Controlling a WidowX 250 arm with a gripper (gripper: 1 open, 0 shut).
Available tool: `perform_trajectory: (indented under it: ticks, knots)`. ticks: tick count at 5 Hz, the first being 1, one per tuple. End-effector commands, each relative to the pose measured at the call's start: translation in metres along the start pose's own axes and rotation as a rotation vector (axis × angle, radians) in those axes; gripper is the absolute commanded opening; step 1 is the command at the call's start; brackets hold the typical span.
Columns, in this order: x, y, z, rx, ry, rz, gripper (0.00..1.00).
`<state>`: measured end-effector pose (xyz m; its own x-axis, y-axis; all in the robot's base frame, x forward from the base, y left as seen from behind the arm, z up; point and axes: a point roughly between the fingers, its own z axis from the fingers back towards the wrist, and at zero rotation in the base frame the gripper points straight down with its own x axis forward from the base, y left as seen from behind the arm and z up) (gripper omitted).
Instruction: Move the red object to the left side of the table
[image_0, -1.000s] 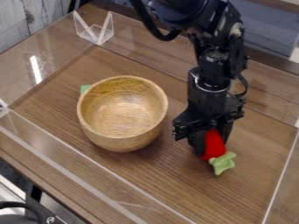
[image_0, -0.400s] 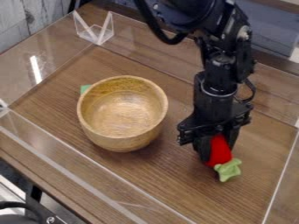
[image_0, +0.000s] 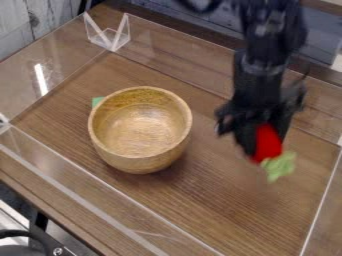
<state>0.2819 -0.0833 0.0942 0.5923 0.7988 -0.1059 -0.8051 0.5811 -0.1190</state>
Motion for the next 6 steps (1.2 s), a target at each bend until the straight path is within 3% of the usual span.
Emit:
perform_trajectory:
  ticks: [1, 3, 6]
  knots:
    - [0.009, -0.01, 0.043, -0.061, -0.02, -0.048, 0.0]
    - [0.008, 0.004, 0.031, -0.026, -0.021, -0.131, 0.0]
    - [-0.004, -0.016, 0.018, 0.009, -0.003, -0.163, 0.0]
